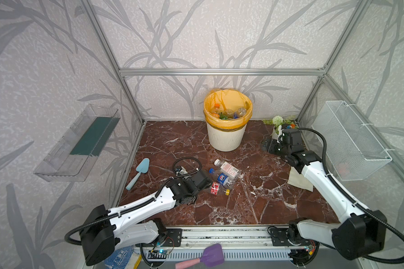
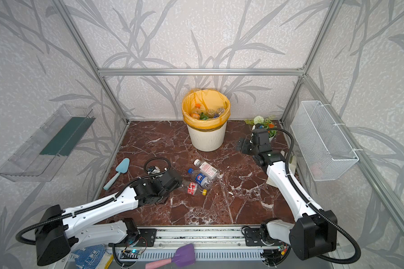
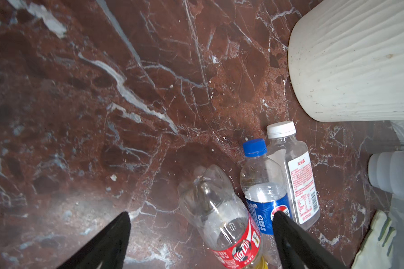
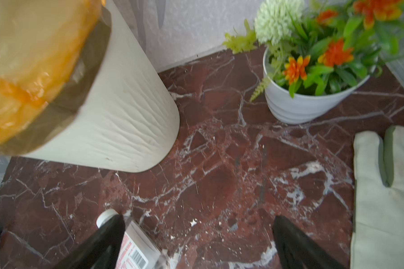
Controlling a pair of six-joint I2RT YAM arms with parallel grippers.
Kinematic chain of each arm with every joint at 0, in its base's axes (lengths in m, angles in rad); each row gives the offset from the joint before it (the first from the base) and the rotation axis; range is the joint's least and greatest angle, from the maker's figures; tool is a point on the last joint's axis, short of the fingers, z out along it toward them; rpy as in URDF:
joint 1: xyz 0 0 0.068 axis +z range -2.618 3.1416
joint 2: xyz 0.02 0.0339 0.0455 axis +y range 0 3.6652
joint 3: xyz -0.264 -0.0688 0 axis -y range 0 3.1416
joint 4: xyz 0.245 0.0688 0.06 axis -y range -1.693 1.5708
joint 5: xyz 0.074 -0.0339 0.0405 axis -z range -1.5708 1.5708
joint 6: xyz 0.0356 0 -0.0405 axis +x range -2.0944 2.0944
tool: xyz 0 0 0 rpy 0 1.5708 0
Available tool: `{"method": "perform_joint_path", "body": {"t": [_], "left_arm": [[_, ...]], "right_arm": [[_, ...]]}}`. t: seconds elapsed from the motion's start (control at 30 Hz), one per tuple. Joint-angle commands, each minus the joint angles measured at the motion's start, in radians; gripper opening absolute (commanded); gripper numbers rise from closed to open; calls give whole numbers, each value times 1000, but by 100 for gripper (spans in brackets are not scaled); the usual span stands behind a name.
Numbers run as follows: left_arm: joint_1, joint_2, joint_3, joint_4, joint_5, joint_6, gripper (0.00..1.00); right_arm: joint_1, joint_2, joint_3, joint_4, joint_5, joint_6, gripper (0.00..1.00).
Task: Throw the plastic bottles in the bin
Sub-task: 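Withdraw the right gripper while the left gripper grasps the crushed clear bottle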
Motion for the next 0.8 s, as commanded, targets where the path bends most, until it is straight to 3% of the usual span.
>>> {"method": "perform_joint_path", "body": {"t": [0.0, 0.27, 0.77], "left_arm": [[-65, 39, -11, -23, -63, -233, 95], [-129, 115, -60, 170, -47, -264, 89], [-120, 242, -66, 302, -42, -240, 86]], "right_arm": [[-3, -66, -85, 8, -50, 1, 99], [-2, -231, -262, -25, -62, 17, 99], [-2, -340, -296, -107, -58, 14, 99]]}}
